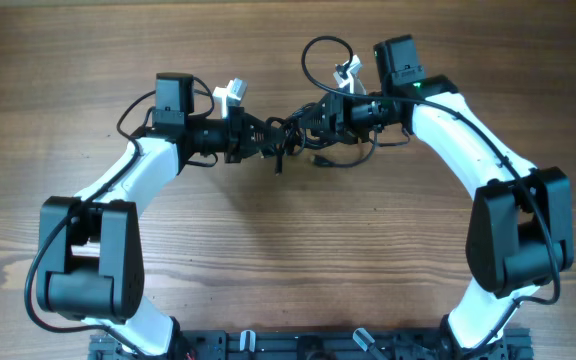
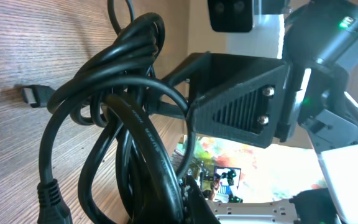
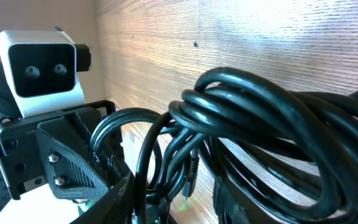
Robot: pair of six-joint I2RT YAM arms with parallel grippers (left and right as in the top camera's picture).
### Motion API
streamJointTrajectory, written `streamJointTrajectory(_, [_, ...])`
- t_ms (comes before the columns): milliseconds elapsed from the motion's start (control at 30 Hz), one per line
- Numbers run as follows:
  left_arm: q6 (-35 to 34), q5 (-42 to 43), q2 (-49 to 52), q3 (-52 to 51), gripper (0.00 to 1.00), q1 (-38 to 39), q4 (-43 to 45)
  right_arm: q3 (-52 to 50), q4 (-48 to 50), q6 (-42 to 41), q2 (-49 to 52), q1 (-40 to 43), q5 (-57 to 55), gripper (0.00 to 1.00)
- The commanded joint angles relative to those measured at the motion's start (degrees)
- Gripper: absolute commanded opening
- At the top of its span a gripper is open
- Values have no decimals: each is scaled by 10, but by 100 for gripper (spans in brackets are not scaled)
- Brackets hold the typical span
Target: Untangle cables
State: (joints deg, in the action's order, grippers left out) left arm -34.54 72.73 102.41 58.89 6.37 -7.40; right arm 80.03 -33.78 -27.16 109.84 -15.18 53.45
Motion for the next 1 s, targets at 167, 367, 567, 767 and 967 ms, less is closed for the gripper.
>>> streamJointTrajectory(167, [7, 36, -19, 15, 4, -30, 7, -5, -10, 44, 13, 52, 66, 55])
streamJointTrajectory(367, [-64, 25, -19, 15, 4, -30, 25, -6, -20, -20, 13, -38, -47, 50])
streamJointTrajectory(567, [-67, 24, -19, 15, 4, -10, 25, -6, 66, -109, 14, -99, -52, 48])
streamJointTrajectory(767, [-84, 20, -19, 15, 4, -10, 27, -7, 68, -121, 14, -121, -62, 21])
streamJointTrajectory(967, [-77, -14, -19, 14, 4, -10, 21, -6, 5, -42, 14, -65, -90, 4])
